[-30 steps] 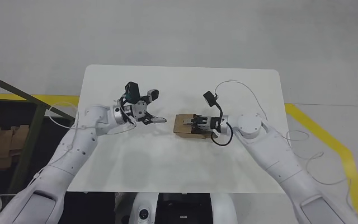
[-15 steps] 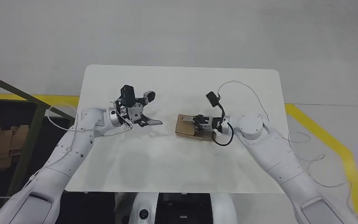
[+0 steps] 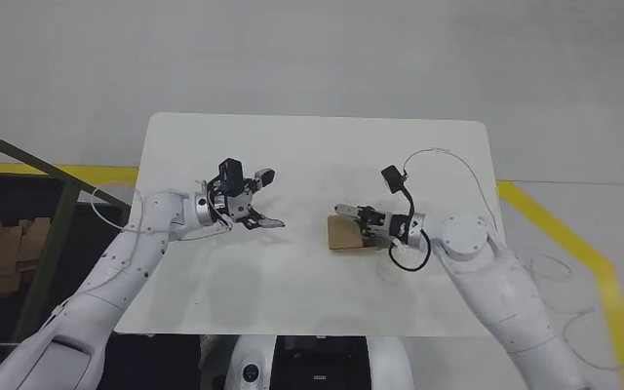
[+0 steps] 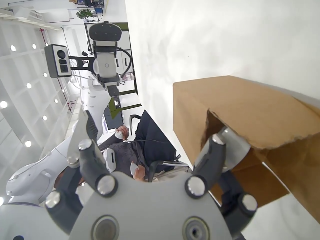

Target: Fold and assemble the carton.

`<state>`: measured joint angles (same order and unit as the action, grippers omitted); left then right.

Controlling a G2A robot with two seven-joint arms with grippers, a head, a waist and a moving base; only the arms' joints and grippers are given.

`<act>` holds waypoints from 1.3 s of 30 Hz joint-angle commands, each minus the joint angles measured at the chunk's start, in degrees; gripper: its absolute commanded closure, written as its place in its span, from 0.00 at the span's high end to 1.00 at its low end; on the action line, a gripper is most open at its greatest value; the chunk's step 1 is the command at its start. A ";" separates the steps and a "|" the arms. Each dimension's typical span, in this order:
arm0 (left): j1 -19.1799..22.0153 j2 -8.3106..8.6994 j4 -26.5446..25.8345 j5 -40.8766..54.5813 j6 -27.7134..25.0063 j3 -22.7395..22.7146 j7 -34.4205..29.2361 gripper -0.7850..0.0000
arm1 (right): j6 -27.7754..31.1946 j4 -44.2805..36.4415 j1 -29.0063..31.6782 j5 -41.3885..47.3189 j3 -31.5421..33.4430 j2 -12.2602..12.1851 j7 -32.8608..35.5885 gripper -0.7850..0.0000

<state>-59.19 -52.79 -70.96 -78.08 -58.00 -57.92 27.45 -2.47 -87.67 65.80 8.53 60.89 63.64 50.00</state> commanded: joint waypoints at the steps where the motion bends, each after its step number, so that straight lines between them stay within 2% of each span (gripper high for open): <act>1: 0.33 -0.15 0.11 -0.17 0.00 0.45 0.16 1.00 | -0.06 0.21 0.24 0.57 0.72 -0.12 0.13 1.00; 5: 1.04 -0.36 0.41 -0.10 0.00 0.86 0.01 1.00 | 0.50 2.01 -1.39 2.70 -0.62 0.47 0.07 1.00; 13: 1.13 -0.51 0.95 0.86 0.00 0.38 -1.19 1.00 | -0.41 8.21 -7.64 8.00 -7.43 3.30 -2.06 1.00; 20: 1.43 -0.70 0.81 2.27 0.00 0.51 -3.13 1.00 | -2.99 11.22 -9.53 9.51 -11.17 5.00 -4.68 1.00; 26: 2.05 -0.78 0.29 2.78 0.00 1.46 -4.68 1.00 | -5.30 7.98 -7.17 5.25 -8.26 3.74 -5.12 1.00; 34: 2.24 -0.69 -0.39 2.66 0.00 2.40 -5.07 1.00 | -5.00 -1.61 -1.48 -2.09 -2.86 1.07 -0.64 1.00; 39: 1.72 -0.63 -0.14 1.97 0.00 3.40 -6.27 1.00 | -4.57 -8.59 3.30 -4.81 3.06 -0.64 -0.43 1.00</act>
<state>-57.36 -53.40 -71.21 -76.14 -58.00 -54.94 21.55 -7.33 -94.61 67.92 4.01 62.29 63.38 49.56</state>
